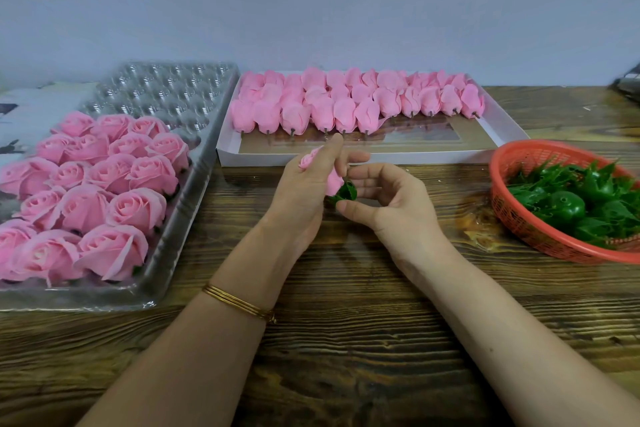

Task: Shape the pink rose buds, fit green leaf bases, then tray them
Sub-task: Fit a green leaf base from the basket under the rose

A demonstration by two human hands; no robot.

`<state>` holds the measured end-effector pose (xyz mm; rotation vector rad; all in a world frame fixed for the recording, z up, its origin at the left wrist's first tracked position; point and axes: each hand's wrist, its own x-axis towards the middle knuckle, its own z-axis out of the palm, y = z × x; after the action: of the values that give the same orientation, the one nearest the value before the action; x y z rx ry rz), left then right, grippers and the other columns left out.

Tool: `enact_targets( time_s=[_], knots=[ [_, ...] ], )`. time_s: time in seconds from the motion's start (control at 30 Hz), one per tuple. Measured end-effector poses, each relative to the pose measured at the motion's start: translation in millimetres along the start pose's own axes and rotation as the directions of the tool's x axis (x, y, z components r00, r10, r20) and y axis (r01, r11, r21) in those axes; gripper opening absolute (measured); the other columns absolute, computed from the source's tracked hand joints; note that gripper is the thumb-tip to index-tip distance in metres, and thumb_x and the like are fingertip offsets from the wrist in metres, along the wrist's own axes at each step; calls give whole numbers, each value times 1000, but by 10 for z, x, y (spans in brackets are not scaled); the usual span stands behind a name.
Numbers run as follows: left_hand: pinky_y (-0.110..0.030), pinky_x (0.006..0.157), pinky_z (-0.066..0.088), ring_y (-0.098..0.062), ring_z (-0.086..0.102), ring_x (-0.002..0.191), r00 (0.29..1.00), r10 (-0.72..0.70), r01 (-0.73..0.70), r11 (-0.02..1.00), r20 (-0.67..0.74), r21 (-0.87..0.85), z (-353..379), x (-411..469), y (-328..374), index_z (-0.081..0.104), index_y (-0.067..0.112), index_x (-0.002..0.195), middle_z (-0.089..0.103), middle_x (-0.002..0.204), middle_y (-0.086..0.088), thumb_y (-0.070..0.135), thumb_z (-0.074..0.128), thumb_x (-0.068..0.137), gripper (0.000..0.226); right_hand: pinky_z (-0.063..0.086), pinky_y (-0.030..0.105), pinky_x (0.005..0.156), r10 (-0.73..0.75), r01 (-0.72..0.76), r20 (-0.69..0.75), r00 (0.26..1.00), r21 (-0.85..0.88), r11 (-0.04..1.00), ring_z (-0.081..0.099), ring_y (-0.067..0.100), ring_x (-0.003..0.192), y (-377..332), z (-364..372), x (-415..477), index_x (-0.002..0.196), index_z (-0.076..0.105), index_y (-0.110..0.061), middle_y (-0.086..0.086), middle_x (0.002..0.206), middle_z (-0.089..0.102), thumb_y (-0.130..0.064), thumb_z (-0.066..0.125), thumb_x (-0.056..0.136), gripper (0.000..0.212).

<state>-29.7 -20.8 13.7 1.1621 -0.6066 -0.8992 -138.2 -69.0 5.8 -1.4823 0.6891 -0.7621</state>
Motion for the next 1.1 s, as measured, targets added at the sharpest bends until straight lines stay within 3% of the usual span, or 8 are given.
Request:
enact_targets(
  time_s=[0.2,0.3,0.43,0.53,0.63,0.77,0.93,1.1],
  knots=[
    [-59,102,47,-39,61,116,1000,-9,11,999,-26,48,7,9,-16,50,9,59,69,116,-13,30,50,101,48,57,34,89,-1,0,17,1000,49,999,65,20,89,11,2,-5,100,64,-4,13,96,70,18,74,70,39],
    [-58,103,46,-37,61,117,999,-30,32,998,-45,55,-2,14,-23,53,10,58,68,119,-12,33,52,100,48,58,29,83,1,-1,11,1000,71,998,65,19,87,18,6,1,100,64,-2,14,95,69,19,75,68,39],
    [-52,105,46,-25,64,103,998,-32,34,998,-54,46,-9,19,-26,54,13,56,69,103,-5,34,52,100,49,58,26,79,30,-29,-1,1000,98,995,70,15,84,33,-6,6,98,66,-2,10,92,73,16,77,68,37],
    [-43,100,47,-16,64,92,999,-31,33,999,-45,33,-19,28,-25,55,16,51,71,90,0,35,51,100,53,56,21,69,82,-84,20,996,119,989,71,12,75,47,-12,5,94,70,-1,4,79,75,9,79,70,28],
    [-43,98,49,-17,64,90,999,-27,28,999,-39,31,-20,28,-34,55,15,52,71,88,1,35,50,101,53,56,22,71,90,-92,20,996,144,985,69,13,74,55,-14,2,91,71,-4,2,75,73,7,80,70,26],
    [-30,76,53,-11,66,81,999,-27,29,997,-35,71,-12,17,-33,53,14,55,71,85,6,38,49,100,52,57,25,67,125,-130,35,992,208,969,68,18,69,57,-15,-8,92,71,-4,3,66,68,4,80,70,25],
    [-33,85,52,-11,65,85,999,-26,29,996,-41,79,3,15,-29,54,13,56,69,88,2,37,50,100,51,55,26,68,149,-154,37,988,227,962,69,19,72,64,-2,-10,91,72,-5,6,71,71,1,81,69,25],
    [-31,80,52,-14,63,85,999,-39,42,995,-25,92,28,-15,-8,56,9,61,67,89,-1,35,49,101,48,55,27,69,149,-154,38,988,222,963,67,18,68,58,2,-10,86,74,-7,5,68,68,-3,82,67,21]
  ],
)
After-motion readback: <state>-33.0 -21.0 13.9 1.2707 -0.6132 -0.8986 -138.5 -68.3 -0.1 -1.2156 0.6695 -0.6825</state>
